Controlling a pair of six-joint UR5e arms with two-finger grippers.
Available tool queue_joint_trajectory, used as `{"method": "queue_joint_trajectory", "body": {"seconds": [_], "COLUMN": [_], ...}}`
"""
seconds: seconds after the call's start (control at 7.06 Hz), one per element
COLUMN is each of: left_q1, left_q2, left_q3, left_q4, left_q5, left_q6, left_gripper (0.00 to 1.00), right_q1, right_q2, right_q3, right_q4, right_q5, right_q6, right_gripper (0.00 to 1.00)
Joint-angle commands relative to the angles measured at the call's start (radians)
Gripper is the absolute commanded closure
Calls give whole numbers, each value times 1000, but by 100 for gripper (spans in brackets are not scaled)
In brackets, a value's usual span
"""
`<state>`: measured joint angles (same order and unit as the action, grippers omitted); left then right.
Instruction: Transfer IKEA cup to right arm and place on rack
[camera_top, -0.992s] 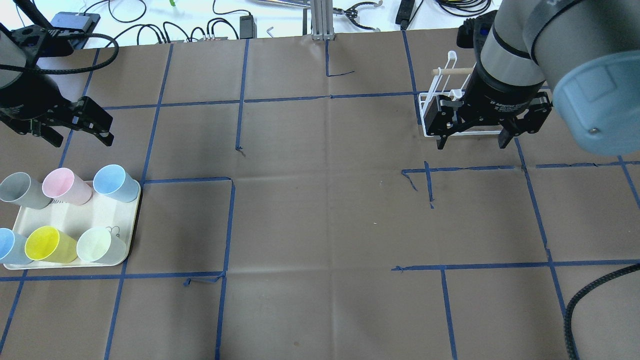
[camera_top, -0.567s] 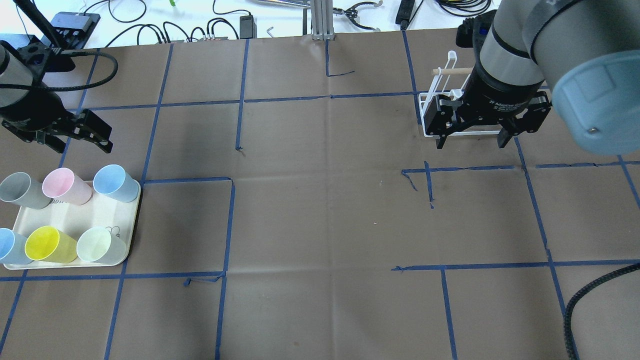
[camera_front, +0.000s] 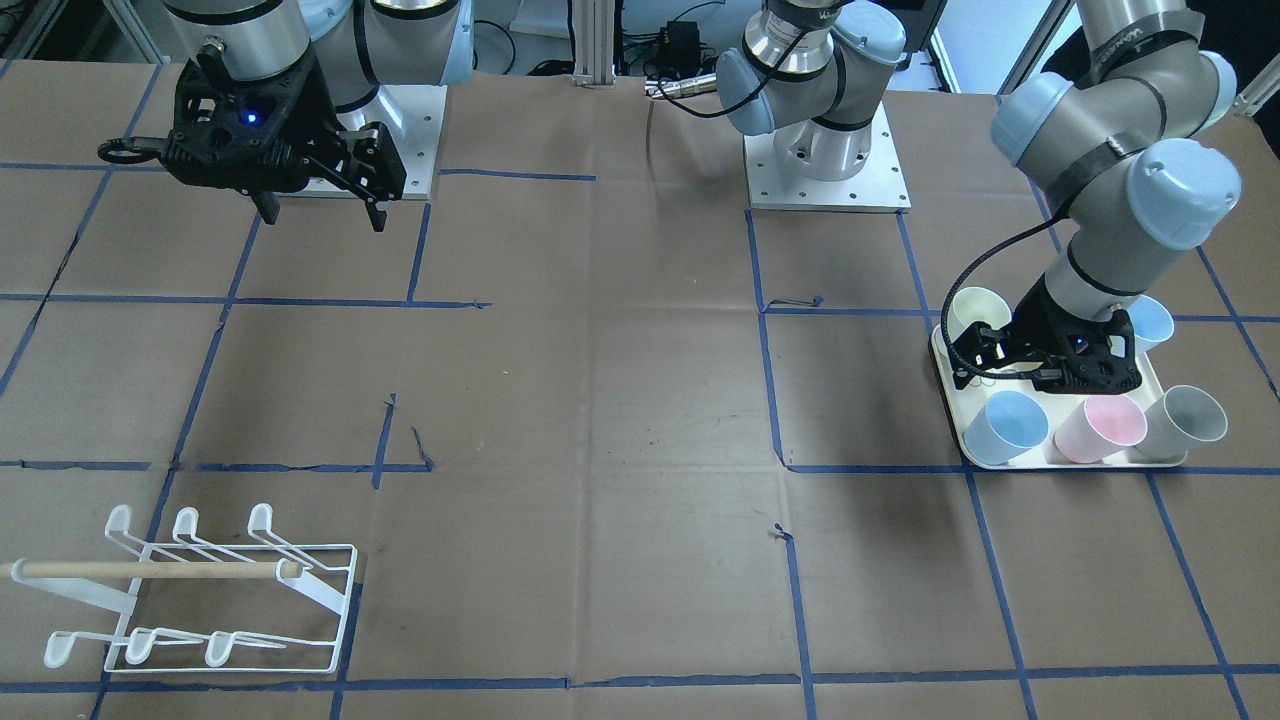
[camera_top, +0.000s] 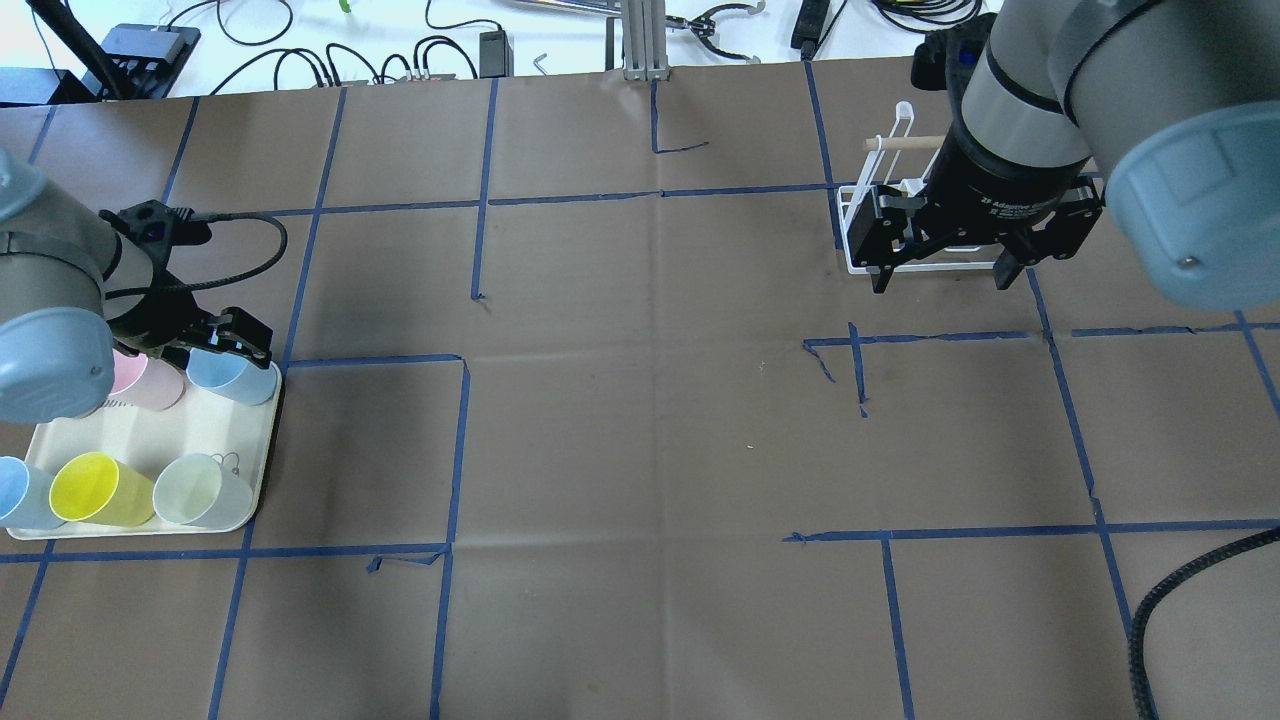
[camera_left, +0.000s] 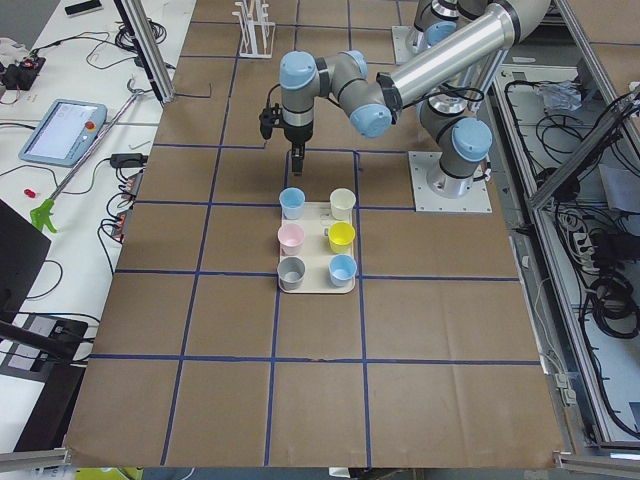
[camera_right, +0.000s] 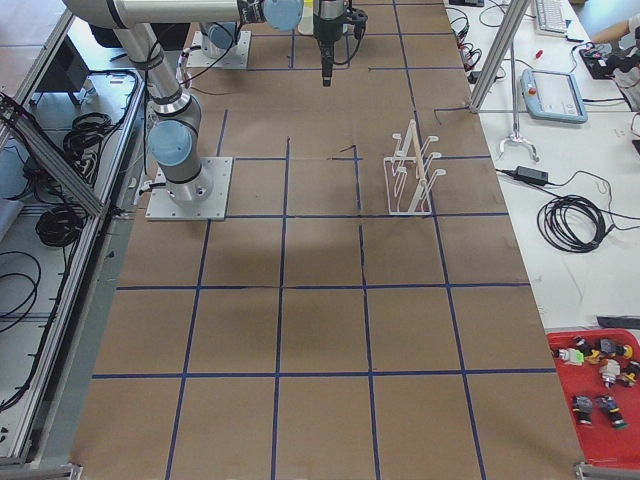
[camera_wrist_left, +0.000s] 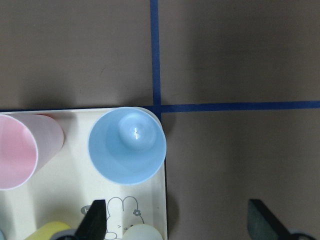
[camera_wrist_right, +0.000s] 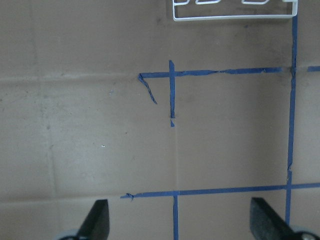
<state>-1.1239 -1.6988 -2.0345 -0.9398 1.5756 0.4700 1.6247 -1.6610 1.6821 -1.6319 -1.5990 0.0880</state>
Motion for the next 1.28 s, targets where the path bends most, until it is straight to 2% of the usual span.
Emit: {"method": "queue_joint_trajectory", "body": {"seconds": [0.0, 0.28, 0.57, 0.71, 0.85, 0.99, 1.13], "left_q1": [1, -1, 1, 1, 1, 1, 3], "left_q2": [-60, -87, -94, -93, -94, -93, -93], "left_q3": [-26, -24, -24, -20, -13, -7, -7], "left_q4": [74, 110, 110, 108, 105, 99, 99], "left_q5": [1, 0, 1, 6, 11, 12, 12], "left_q6": [4, 5, 7, 25, 33, 33, 33], "left_gripper": [0, 0, 0, 18, 53, 82, 100], "right_q1": [1, 0, 0, 1, 1, 1, 1], "right_q2": [3, 1, 1, 0, -9, -10, -13], "right_q3": [48, 123, 207, 253, 299, 335, 368], "right_q4": [-238, -471, -727, -838, -930, -1044, -1160], "right_q5": [20, 167, 317, 368, 436, 512, 522], "right_q6": [2, 19, 247, 371, 519, 682, 825], "right_gripper": [0, 0, 0, 0, 0, 0, 0]}}
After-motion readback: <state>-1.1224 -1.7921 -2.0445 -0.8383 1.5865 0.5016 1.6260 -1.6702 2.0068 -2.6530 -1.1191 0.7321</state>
